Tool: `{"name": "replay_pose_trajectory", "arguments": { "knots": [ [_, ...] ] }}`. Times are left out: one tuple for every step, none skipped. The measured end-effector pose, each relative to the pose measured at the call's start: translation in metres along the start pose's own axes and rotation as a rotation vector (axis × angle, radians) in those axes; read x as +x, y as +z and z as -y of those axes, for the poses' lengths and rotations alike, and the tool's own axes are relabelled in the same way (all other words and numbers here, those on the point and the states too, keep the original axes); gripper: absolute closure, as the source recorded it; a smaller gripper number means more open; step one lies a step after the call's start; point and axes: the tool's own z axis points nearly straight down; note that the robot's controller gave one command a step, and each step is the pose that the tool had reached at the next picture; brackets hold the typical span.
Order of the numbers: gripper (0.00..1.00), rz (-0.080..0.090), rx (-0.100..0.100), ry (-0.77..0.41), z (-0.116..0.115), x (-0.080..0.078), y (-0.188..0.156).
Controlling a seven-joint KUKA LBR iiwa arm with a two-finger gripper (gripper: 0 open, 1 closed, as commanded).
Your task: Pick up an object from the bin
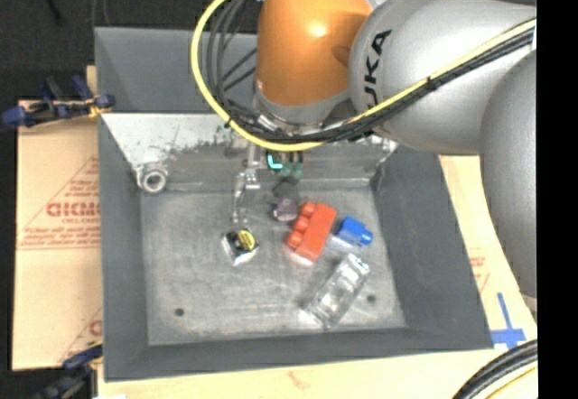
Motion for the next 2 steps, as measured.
{"name": "replay_pose_trajectory", "arguments": {
  "knots": [
    [0.00,-0.001,0.005,-0.028,0.057,0.020,0.062],
    [0.00,0.015,-0.001,-0.088,0.132,0.038,0.167]
  ]
}}
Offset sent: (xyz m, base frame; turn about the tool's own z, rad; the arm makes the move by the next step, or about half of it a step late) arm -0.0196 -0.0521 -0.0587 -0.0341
